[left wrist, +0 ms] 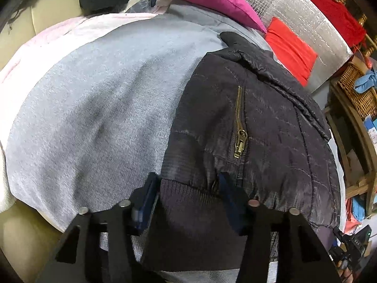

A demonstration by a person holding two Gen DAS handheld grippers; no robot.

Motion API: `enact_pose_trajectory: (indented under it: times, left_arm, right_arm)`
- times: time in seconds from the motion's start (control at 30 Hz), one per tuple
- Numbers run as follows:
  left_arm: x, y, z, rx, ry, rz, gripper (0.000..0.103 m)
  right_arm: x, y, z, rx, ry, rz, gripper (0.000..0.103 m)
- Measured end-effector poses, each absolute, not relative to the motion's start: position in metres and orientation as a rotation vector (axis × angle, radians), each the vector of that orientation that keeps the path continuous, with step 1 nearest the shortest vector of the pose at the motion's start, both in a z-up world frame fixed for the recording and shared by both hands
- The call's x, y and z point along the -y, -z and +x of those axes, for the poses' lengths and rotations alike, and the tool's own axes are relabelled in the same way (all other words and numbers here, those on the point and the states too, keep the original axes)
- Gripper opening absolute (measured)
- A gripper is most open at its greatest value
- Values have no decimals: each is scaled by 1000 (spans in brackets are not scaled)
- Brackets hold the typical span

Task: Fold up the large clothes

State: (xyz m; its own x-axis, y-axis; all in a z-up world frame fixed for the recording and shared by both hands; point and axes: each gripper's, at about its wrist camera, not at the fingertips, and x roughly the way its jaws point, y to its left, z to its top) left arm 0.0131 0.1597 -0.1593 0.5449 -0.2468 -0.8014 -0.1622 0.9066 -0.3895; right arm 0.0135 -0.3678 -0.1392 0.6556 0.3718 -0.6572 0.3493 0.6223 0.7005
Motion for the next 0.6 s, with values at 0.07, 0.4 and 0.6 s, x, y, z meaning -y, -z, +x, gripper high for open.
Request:
enact_pose_trajectory:
  times: [0.07,0.4,0.6]
  left_arm:
    - [-161,160,11,-994,53,-464,64]
    - [-155,155,11,-997,47,-403,53]
    - [-155,150,10,-994,58,-393,33]
  right_arm:
    - [370,141,12,-877,-29,953,38]
    - [364,140,15,-893,-92,921,54]
    - [363,142,14,-932,-56,877,24]
